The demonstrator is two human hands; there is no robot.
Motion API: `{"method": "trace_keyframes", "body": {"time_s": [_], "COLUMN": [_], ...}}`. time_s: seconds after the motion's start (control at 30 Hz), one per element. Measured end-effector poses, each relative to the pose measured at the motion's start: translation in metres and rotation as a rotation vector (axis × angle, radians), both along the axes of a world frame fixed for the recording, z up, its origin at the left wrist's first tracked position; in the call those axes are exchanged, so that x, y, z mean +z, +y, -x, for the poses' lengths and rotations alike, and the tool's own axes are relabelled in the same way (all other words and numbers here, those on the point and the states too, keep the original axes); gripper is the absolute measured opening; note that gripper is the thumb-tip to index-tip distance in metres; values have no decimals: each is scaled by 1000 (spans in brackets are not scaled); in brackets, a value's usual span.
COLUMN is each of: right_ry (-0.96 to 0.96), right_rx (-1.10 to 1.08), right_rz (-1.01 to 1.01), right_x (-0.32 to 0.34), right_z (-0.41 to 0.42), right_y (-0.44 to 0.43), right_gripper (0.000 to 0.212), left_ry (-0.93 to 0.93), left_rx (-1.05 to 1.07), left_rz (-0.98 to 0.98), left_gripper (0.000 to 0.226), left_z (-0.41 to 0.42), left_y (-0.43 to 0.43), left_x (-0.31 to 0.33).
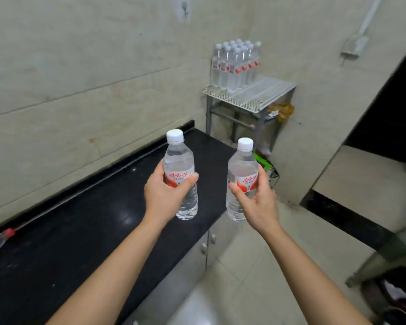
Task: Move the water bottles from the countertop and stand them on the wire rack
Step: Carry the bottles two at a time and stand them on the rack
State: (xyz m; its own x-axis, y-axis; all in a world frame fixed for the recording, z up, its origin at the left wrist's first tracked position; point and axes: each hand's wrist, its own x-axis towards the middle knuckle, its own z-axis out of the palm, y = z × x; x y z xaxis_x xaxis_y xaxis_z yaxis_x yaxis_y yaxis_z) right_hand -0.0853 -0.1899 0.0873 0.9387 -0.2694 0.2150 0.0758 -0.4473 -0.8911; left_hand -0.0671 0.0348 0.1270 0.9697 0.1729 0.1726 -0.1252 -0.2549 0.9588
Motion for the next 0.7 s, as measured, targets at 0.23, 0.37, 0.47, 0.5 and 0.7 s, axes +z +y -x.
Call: {"method": "trace_keyframes", "body": {"time_s": [0.23, 0.37, 0.47, 0.5, 0.7], "right_ry": [-88, -146, -211, -228, -301], "right_rx": [-146, -172, -175, -173, -171], "right_rz": [-41, -101, -135, -149, -144], "right_x": [32, 55, 69, 72, 84], "right_z": [-14, -44, -73, -84, -175], "right_y": [-151, -205, -236, -245, -304], "right_gripper": [74, 74, 72, 71, 72], "left_ry": [-113, -215, -286, -301, -358], "left_rx": [-68, -46, -34, -33, -40], "left_rz": [-68, -108, -119, -120, -60], "left_gripper": [69, 66, 69, 70, 62], "left_z": [-34, -63, -92, -102, -195], "left_y": [-159, -215, -250, -261, -329], "left_x": [28, 48, 58, 60, 61]}}
